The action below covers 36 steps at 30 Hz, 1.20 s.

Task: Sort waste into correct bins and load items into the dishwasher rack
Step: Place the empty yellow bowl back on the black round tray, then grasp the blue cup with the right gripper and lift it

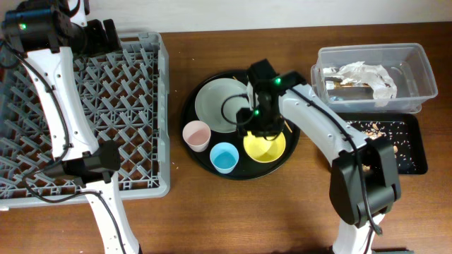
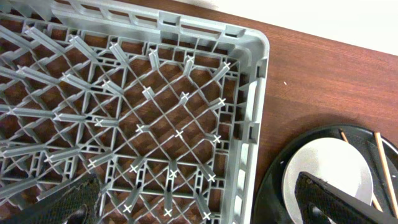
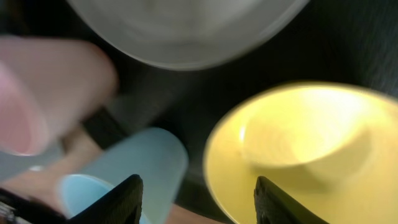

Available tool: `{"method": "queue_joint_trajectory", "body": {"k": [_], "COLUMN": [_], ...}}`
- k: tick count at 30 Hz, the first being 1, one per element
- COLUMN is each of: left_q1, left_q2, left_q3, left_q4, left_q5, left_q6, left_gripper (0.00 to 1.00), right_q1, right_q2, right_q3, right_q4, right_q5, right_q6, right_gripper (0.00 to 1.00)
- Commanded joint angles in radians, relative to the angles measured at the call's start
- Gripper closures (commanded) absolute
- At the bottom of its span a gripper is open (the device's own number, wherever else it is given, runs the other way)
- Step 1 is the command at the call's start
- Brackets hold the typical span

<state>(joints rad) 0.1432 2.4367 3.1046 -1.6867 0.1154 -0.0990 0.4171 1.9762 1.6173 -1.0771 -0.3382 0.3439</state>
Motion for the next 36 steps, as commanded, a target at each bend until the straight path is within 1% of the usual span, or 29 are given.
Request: {"method": "queue_joint_trajectory", "body": {"k": [1,4,9,11,13,15,17,20,23,29,32,34,36], "left_q1": [0.000,0.000,0.000,0.000,0.000,0.000,0.000,0.000,-0.001,-0.001,-0.001,-0.001,-0.001], "left_q2": [-0.031,-0.031,-0.031,-0.031,-0.031,-0.031,-0.031,-0.031,-0.031,-0.031,-0.031,-0.031,-0.031], "left_q3": [0.011,0.011,0.011,0.011,0.011,0.011,0.011,0.011,0.011,0.011,0.011,0.011,0.011], "left_q4": [-0.001,-0.001,-0.001,-0.001,-0.001,-0.001,-0.001,-0.001,-0.001,-0.001,-0.001,-0.001,-0.001], "left_q5": [-0.008,-0.008,-0.008,-0.008,-0.008,-0.008,-0.008,-0.008,-0.008,-0.008,-0.008,-0.008,-0.008], "left_q6": [-0.009,-0.009,-0.009,-0.009,-0.009,-0.009,-0.009,-0.009,-0.009,-0.009,-0.009,-0.009,-0.009], "left_gripper": [0.01,0.01,0.01,0.01,0.01,0.01,0.01,0.01,0.01,0.01,0.01,0.01,0.01], "right_q1": [0.007,0.009,0.030,0.050,0.085,0.122,0.147,0.155,0.154,0.154,0.154,0.154,0.153], "right_q2": [0.005,0.005,0.007,0.009,0.010,0.010,0.010,0.010,0.010,0.010,0.010,0.010,0.010], "right_q3": [0.144,0.234,0.260,0.253,0.242,0.231,0.218,0.177,0.096,-0.048,-0.088,-0.089,-0.089], "right_q4": [-0.043,-0.064,-0.062,-0.048,-0.048,-0.088,-0.150,-0.200,-0.190,-0.043,0.003,0.014,0.020], "right_q5": [-0.016,-0.017,-0.016,-0.004,0.048,0.103,0.116,0.115,0.117,0.116,0.114,0.115,0.114], "right_q6": [-0.002,-0.026,-0.025,-0.025,-0.023,-0.013,-0.018,-0.063,-0.105,-0.122,-0.127,-0.127,-0.127], "right_gripper": [0.42,0.41,0.41,0.42,0.44,0.44,0.44,0.45,0.46,0.54,0.57,0.67,0.79]}}
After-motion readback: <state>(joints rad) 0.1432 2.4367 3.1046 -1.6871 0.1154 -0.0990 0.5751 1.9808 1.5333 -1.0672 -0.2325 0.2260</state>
